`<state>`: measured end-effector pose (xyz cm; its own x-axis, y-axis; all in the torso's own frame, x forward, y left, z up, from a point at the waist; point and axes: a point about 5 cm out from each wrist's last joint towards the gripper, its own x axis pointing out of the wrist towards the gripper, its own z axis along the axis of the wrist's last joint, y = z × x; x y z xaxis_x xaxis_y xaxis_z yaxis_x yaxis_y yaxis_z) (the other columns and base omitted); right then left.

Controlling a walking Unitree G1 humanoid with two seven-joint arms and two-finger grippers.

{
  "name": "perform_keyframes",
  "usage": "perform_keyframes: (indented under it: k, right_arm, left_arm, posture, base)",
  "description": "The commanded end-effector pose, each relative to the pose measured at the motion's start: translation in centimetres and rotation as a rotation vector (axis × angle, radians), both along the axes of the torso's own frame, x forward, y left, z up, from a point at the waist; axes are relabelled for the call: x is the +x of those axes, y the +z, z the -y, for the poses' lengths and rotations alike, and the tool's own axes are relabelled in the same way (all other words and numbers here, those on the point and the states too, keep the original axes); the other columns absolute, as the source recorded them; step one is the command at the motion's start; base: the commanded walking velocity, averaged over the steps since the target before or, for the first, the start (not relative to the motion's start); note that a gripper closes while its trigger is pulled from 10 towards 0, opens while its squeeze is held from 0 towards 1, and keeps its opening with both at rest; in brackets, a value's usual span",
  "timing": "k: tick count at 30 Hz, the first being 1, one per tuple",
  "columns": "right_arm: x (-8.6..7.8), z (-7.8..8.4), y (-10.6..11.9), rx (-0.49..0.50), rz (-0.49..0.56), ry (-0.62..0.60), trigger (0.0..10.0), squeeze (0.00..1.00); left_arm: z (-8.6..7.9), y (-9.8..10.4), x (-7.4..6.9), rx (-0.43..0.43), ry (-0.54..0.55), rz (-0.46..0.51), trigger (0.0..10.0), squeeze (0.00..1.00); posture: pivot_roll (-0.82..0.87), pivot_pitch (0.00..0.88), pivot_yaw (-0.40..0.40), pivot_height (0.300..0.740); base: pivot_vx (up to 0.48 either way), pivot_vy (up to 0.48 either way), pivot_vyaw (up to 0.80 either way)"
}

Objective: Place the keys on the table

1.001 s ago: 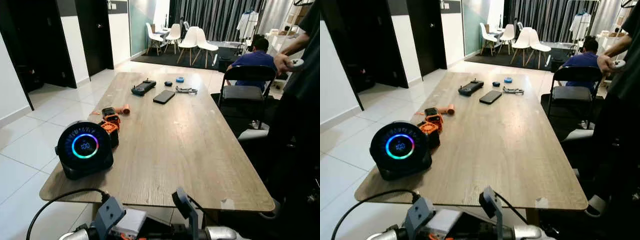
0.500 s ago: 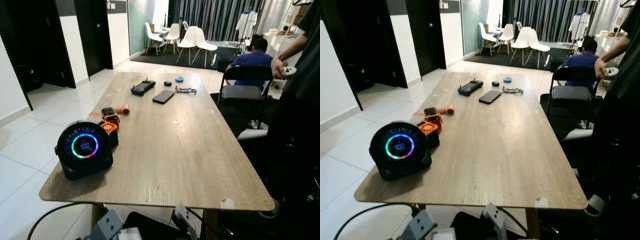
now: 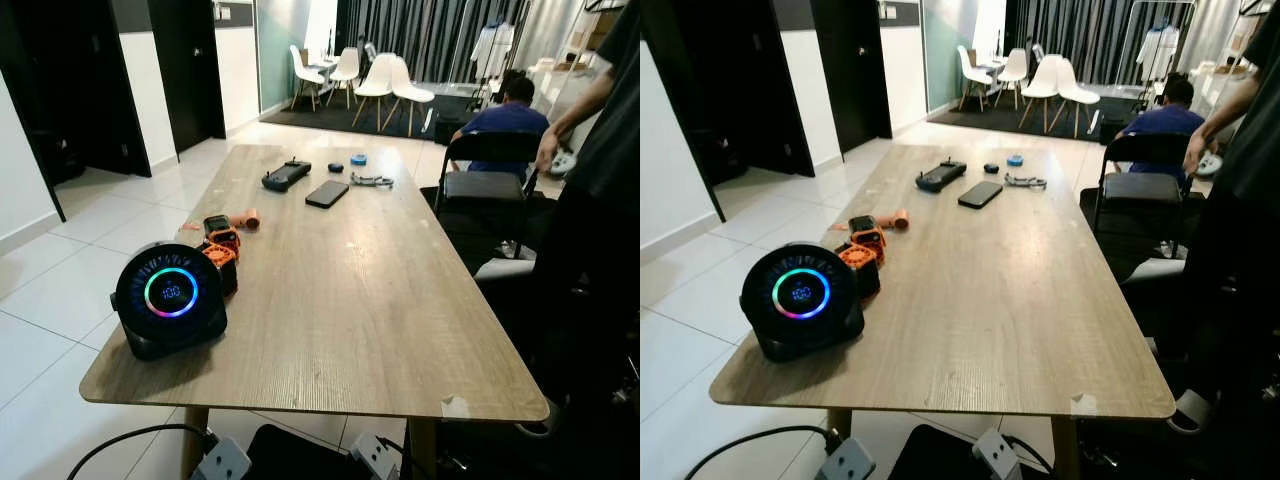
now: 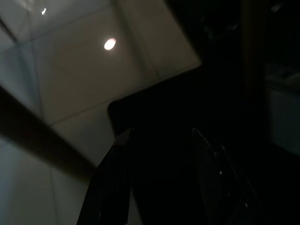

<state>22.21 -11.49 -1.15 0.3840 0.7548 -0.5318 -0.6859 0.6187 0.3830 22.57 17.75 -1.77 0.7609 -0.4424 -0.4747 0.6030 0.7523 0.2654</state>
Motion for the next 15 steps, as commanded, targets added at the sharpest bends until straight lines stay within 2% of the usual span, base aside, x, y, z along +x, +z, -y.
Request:
perform_keyframes:
  k: [1, 4, 7, 8, 9, 10, 12, 13, 15]
  right_arm:
    - [0.0, 0.8, -1.1, -0.064, -0.001, -0.072, 10.0, 0.00]
    - [-0.6, 2.7, -3.3, -0.183, -0.032, -0.279, 10.0, 0.00]
    - [-1.4, 4.2, -4.4, -0.250, -0.060, -0.427, 10.0, 0.00]
    - [-1.9, 5.2, -5.0, -0.292, -0.070, -0.533, 10.0, 0.00]
    - [-1.9, 5.2, -5.0, -0.292, -0.070, -0.533, 10.0, 0.00]
    - [-2.2, 6.4, -5.3, -0.343, -0.069, -0.646, 10.0, 0.00]
    - [-2.4, 6.9, -5.4, -0.363, -0.068, -0.694, 10.0, 0.00]
    - [-3.0, 8.8, -5.7, -0.449, -0.074, -0.871, 10.0, 0.00]
    - [-3.8, 10.3, -5.9, -0.503, -0.084, -1.005, 10.0, 0.00]
  left_arm:
    - [0.1, -0.6, -0.2, 0.027, 0.029, -0.008, 10.0, 0.00]
    - [-0.6, -1.3, -0.2, 0.046, 0.154, -0.005, 10.0, 0.00]
    - [-1.3, -1.9, -0.7, 0.106, 0.205, -0.007, 10.0, 0.00]
    - [-1.7, -2.1, -0.9, 0.118, 0.243, -0.007, 10.0, 0.00]
    - [-1.7, -2.1, -0.9, 0.118, 0.243, -0.007, 10.0, 0.00]
    - [-1.9, -2.2, -1.1, 0.104, 0.280, -0.013, 10.0, 0.00]
    - [-1.9, -2.3, -1.1, 0.099, 0.293, -0.014, 10.0, 0.00]
    - [-1.7, -2.3, -1.1, 0.059, 0.319, -0.006, 10.0, 0.00]
    - [-1.2, -2.3, -1.1, -0.001, 0.338, -0.005, 10.0, 0.00]
  posture:
    - [0.02, 0.056, 0.004, 0.740]
    - [0.02, 0.054, 0.003, 0.740]
    - [0.01, 0.052, 0.004, 0.740]
    - [0.01, 0.050, 0.007, 0.740]
    - [0.01, 0.050, 0.007, 0.740]
    - [0.01, 0.048, 0.005, 0.740]
    - [0.01, 0.048, 0.006, 0.740]
    - [0.01, 0.048, 0.006, 0.740]
    - [0.01, 0.043, 0.008, 0.740]
  base:
    - [0.000, 0.000, 0.00]
    - [0.000, 0.000, 0.00]
    - [0.000, 0.000, 0.00]
    - [0.000, 0.000, 0.00]
    - [0.000, 0.000, 0.00]
    - [0.000, 0.000, 0.00]
    - [0.000, 0.000, 0.00]
    - [0.000, 0.000, 0.00]
    - [0.000, 0.000, 0.00]
